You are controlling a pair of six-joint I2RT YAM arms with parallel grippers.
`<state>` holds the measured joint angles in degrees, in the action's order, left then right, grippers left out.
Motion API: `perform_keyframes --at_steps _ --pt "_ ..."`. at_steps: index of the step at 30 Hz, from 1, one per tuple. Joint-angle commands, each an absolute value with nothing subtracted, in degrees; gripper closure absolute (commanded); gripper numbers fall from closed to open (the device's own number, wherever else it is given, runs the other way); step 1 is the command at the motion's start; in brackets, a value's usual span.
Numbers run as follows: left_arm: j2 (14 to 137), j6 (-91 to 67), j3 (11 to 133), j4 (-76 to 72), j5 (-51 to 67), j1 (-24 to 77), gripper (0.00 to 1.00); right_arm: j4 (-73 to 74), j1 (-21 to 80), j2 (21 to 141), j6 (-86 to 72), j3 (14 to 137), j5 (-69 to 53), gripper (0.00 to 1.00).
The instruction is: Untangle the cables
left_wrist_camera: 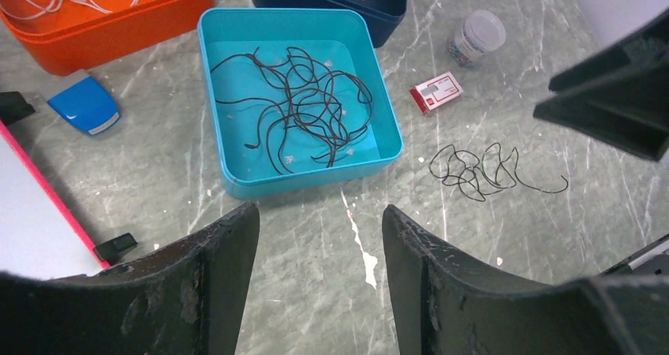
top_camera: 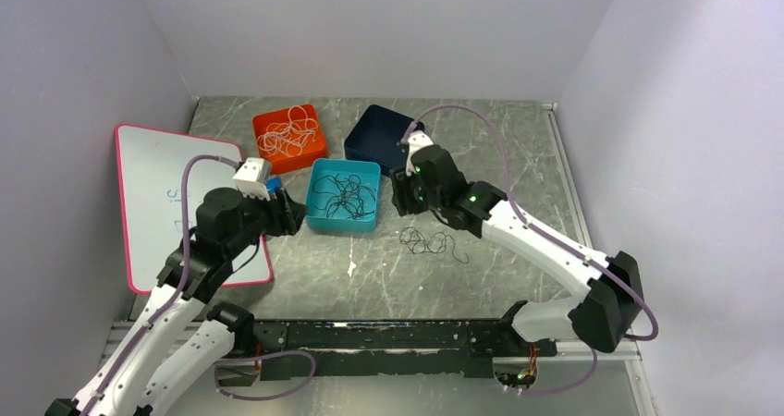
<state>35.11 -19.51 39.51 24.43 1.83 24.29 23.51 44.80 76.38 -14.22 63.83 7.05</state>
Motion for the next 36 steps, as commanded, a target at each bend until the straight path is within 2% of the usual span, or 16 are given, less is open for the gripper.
perform_keyframes --at_steps 1,8,16,28,36 --pt "36.79 -19.99 38.76 20.13 5.12 23.91 0.37 35.91 44.82 73.68 -18.01 60.62 9.08 0.5" --pt "38.37 -20.18 38.85 18.34 7.69 23.89 0.38 38.55 44.04 78.08 -14.84 58.5 6.66 0.53" --pt "39.87 -18.41 40.66 19.93 10.72 23.91 0.39 31.23 36.68 86.09 -8.34 55.89 -2.0 0.57" --pt "40.03 -18.37 41.27 20.65 10.66 23.91 0.39 26.9 31.72 94.0 -1.74 56.61 -7.57 0.58" --pt "40.4 -18.14 41.44 20.57 10.58 23.88 0.39 26.91 30.95 97.45 -0.53 58.66 -9.67 0.64"
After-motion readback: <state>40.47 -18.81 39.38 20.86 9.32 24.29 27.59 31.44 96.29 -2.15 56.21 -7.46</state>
